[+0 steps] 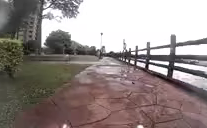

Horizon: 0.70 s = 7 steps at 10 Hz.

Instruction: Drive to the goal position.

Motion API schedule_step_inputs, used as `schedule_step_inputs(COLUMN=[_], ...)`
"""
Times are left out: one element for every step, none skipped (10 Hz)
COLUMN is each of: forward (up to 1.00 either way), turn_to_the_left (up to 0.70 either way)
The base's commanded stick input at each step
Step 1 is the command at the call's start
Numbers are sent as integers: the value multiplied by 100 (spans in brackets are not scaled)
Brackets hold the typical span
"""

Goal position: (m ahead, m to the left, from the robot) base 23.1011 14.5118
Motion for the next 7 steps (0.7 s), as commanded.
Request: schedule_step_inputs(forward=[85,85,85,85,85,85,85], turn_to_the_left=[-9,-20,-32,-33,-29,-14,-5])
